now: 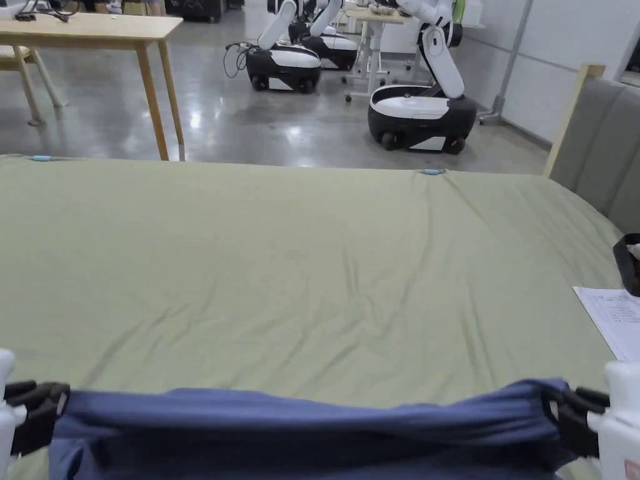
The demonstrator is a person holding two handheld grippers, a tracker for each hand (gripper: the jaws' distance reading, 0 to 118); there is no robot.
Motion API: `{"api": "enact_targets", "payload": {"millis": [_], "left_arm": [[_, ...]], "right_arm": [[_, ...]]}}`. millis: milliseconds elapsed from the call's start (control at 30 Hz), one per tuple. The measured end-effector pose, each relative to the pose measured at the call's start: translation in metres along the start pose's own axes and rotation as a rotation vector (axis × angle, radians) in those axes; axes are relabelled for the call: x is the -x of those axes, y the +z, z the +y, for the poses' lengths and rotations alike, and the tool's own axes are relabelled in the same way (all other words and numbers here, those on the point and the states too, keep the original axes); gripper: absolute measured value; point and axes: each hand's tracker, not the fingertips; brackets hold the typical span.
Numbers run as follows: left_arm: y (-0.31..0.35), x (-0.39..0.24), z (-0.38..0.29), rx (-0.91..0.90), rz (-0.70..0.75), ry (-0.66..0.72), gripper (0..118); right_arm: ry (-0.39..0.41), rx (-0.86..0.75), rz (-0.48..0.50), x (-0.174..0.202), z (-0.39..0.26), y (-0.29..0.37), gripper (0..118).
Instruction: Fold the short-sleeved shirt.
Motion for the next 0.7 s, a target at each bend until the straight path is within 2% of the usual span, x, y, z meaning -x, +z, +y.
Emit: {"api": "enact_targets", "payload": {"millis": [133, 167, 200, 233, 267, 300, 333, 367, 400, 433, 500, 633, 667, 700], "left_arm": [[-0.030, 0.006, -0.053, 0.111, 0.027, 0.020, 3], [-0.035, 0.004, -0.058, 0.105, 0.034, 0.024, 8], [-0.035, -0.005, -0.060, 0.097, 0.043, 0.019, 17], [-0.035, -0.009, -0.061, 0.086, 0.069, 0.008, 40], [-0.032, -0.012, -0.058, 0.071, 0.083, 0.001, 88], [-0.026, -0.017, -0.054, 0.041, 0.089, -0.005, 110], [-0.014, -0.028, -0.047, -0.011, 0.084, -0.020, 115], [-0.005, -0.037, -0.041, -0.072, 0.070, -0.034, 115], [0.001, -0.048, -0.033, -0.124, 0.066, -0.055, 115], [0.004, -0.060, -0.024, -0.146, 0.059, -0.080, 115], [0.011, -0.085, -0.009, -0.217, 0.049, -0.125, 115], [0.010, -0.114, 0.001, -0.372, 0.106, -0.146, 114], [0.009, -0.117, 0.001, -0.383, 0.118, -0.138, 111], [0.009, -0.120, 0.002, -0.377, 0.118, -0.124, 102]], "right_arm": [[-0.072, 0.085, 0.001, 0.002, -0.049, -0.017, 7], [-0.076, 0.083, -0.001, 0.003, -0.054, -0.021, 7], [-0.079, 0.085, -0.001, 0.004, -0.058, -0.023, 7], [-0.078, 0.097, -0.010, 0.005, -0.059, -0.024, 8], [-0.073, 0.098, -0.009, 0.006, -0.058, -0.021, 16], [-0.060, 0.077, -0.009, 0.011, -0.055, -0.011, 30], [-0.040, 0.006, -0.002, 0.016, -0.050, 0.000, 50], [-0.030, -0.059, 0.011, 0.022, -0.044, 0.009, 79], [-0.031, -0.133, 0.032, 0.029, -0.037, 0.020, 98], [-0.034, -0.204, 0.063, 0.038, -0.028, 0.029, 110], [-0.035, -0.328, 0.110, 0.061, -0.012, 0.040, 112], [0.014, -0.470, 0.069, 0.107, 0.004, 0.045, 112], [0.026, -0.491, 0.065, 0.114, 0.004, 0.046, 106], [0.028, -0.491, 0.062, 0.122, 0.005, 0.044, 89]]}}
